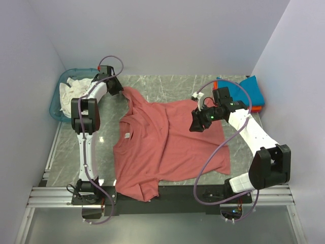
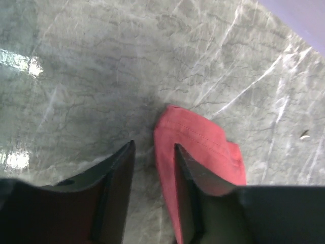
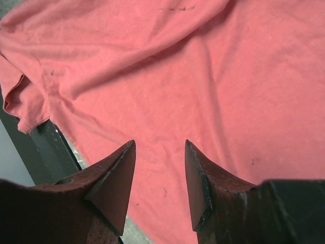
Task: Fold and stack the t-shirts
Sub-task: Flatten the tshirt out
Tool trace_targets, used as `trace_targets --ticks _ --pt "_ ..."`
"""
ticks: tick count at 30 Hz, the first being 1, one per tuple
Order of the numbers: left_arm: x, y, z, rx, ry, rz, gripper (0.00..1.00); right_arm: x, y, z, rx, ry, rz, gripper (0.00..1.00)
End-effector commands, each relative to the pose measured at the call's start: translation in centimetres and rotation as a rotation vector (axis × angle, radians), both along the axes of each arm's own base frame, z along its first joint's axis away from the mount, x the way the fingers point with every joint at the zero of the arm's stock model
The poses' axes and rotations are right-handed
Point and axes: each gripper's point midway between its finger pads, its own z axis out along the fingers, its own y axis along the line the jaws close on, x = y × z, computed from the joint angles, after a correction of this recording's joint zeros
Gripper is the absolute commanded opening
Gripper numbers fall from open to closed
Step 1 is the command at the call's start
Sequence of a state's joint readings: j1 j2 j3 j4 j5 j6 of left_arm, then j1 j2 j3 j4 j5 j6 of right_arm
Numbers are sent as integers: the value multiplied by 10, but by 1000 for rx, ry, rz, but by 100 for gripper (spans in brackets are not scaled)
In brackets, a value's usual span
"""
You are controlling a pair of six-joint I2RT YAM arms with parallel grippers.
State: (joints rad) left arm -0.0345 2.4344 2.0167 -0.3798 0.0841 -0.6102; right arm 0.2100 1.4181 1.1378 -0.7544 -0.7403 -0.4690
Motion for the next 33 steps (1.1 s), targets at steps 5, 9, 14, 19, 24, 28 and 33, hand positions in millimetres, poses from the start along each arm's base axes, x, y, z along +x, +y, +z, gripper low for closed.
trace_targets --ticks 5,9,14,19,24,28,33 --pt "14 -8 -2 6 -37 -46 27 5 -4 5 6 -30 -12 51" --pt "22 -12 -6 -1 -49 -59 19 5 -5 5 7 -30 -14 51" --pt "39 -11 10 -3 -115 -52 8 6 -6 5 2 -32 -17 51" --pt "60 -7 30 -41 -192 -1 0 8 -8 -1 -11 -19 -18 51" --pt "82 18 50 -78 -265 107 0 10 -12 -9 -39 -15 -33 51" --pt "98 46 74 -121 -347 166 0 15 -15 -14 -61 -18 -50 51" --pt "103 38 116 -179 -440 75 31 18 -17 -21 -84 -8 -58 51"
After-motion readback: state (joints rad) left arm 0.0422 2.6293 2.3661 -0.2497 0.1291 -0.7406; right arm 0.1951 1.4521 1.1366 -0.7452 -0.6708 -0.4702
